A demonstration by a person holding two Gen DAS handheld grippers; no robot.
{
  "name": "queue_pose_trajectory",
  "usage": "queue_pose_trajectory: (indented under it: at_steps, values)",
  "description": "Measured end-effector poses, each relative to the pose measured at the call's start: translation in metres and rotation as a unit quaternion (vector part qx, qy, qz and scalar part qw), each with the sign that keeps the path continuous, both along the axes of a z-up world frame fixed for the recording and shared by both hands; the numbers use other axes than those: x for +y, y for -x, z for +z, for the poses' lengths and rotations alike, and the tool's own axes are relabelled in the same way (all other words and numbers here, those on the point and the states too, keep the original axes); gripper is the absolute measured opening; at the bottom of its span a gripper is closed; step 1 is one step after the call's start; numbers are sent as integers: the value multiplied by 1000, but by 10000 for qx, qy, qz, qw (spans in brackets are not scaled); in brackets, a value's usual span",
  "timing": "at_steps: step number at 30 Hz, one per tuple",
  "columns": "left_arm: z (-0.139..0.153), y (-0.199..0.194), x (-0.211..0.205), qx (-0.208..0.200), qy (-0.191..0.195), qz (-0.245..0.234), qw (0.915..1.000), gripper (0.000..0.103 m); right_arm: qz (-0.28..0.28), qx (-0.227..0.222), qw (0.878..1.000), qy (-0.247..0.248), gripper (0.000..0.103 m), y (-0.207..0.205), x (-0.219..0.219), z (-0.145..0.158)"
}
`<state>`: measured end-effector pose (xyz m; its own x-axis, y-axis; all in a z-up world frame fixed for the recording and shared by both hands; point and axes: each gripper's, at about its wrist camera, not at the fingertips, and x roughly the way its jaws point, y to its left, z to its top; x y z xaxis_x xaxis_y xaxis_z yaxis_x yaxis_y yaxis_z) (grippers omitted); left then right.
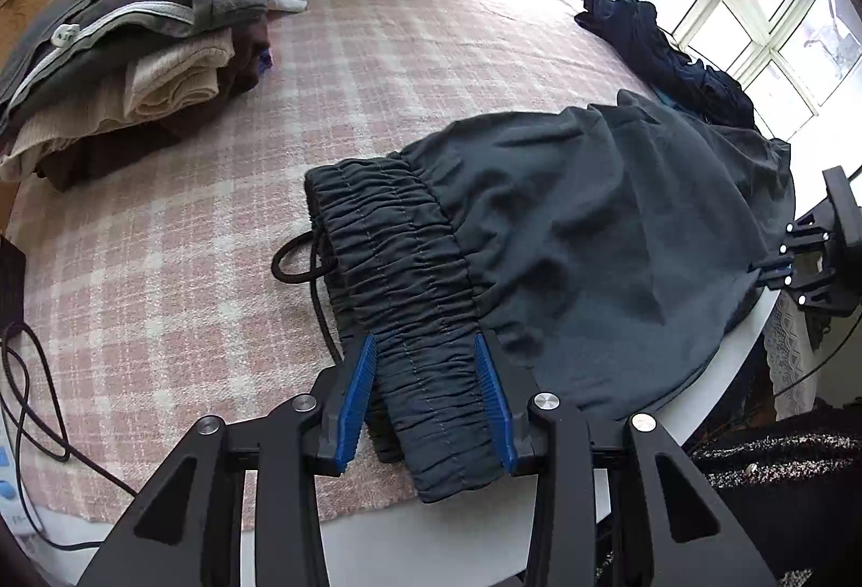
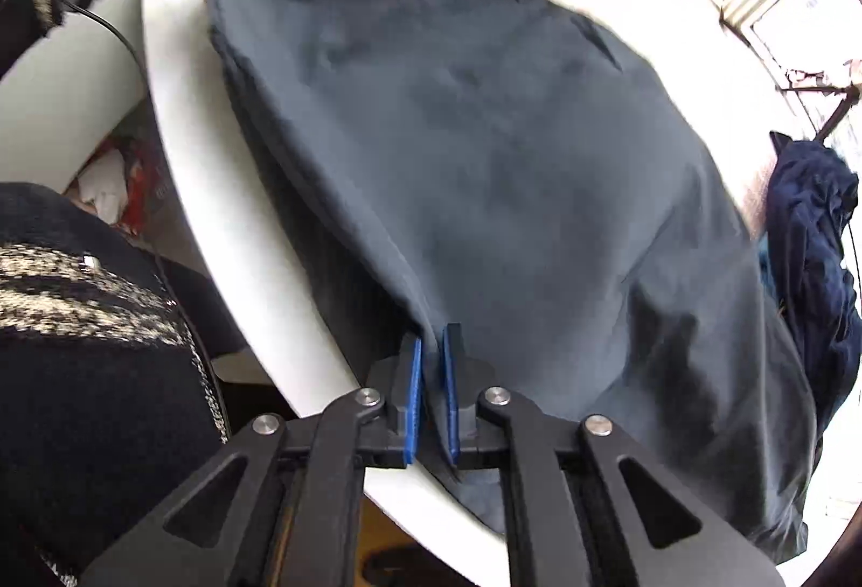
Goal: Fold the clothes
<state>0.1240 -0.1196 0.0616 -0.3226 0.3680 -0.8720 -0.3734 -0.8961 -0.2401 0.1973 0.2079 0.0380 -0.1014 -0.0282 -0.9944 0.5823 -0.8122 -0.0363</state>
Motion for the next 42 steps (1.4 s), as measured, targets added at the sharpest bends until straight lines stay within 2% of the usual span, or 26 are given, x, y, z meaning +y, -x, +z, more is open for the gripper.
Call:
queue_pose_trajectory:
  at_steps: [2, 6, 8, 9, 13, 15, 16, 19, 22, 23, 24, 27, 32, 38, 41, 42]
  values:
    - [10, 0, -15, 71, -198, 221, 9995, 37, -45, -52, 9995, 309, 12, -1, 4, 11]
    - [9, 13, -25, 45, -497, 412, 9979, 47, -212, 396, 9931, 1080, 39, 11, 12, 59]
    - [1, 20, -17, 28, -405, 327, 9986, 55, -372, 579, 9886, 1339, 41, 17, 12, 74]
    - [-2, 24, -13, 19, -359, 285, 9989, 56, -428, 669, 9871, 1389, 41, 17, 8, 75]
    - [-18, 40, 3, -16, -174, 115, 9998, 56, -790, 784, 9836, 1422, 41, 30, -11, 58]
    - [-26, 48, 11, -33, -82, 30, 10000, 69, -978, 663, 9800, 1602, 41, 38, -24, 43]
    - [-30, 52, 15, -42, -35, -13, 10000, 73, -1025, 620, 9789, 1655, 41, 40, -30, 37]
    - [-40, 61, 27, -17, 121, -141, 9998, 75, -933, 589, 9800, 1655, 41, 34, -47, 25]
    - [-42, 53, 36, 310, 383, -269, 9984, 77, -769, 575, 9824, 1600, 41, 29, -63, 16]
    - [-42, 51, 39, 419, 471, -312, 9975, 73, -781, 567, 9825, 1595, 41, 29, -65, 14]
    - [-42, 48, 41, 497, 497, -327, 9970, 63, -815, 558, 9822, 1595, 41, 30, -65, 12]
    - [-38, 43, 38, 536, 221, -183, 9981, 50, -916, 531, 9815, 1595, 41, 31, -66, 8]
    - [-20, 29, 43, 983, 219, -155, 9948, 46, -1139, 423, 9820, 1445, 41, 40, -63, -4]
    - [-8, 26, 31, 1086, 190, 224, 9937, 43, -1168, 337, 9840, 1300, 41, 44, -72, -16]
    - [6, 25, 17, 1162, 248, 388, 9922, 23, -1151, 297, 9842, 1309, 41, 46, -82, -15]
    - [9, 25, 8, 1162, 263, 461, 9918, 20, -1100, 312, 9844, 1335, 41, 46, -88, -13]
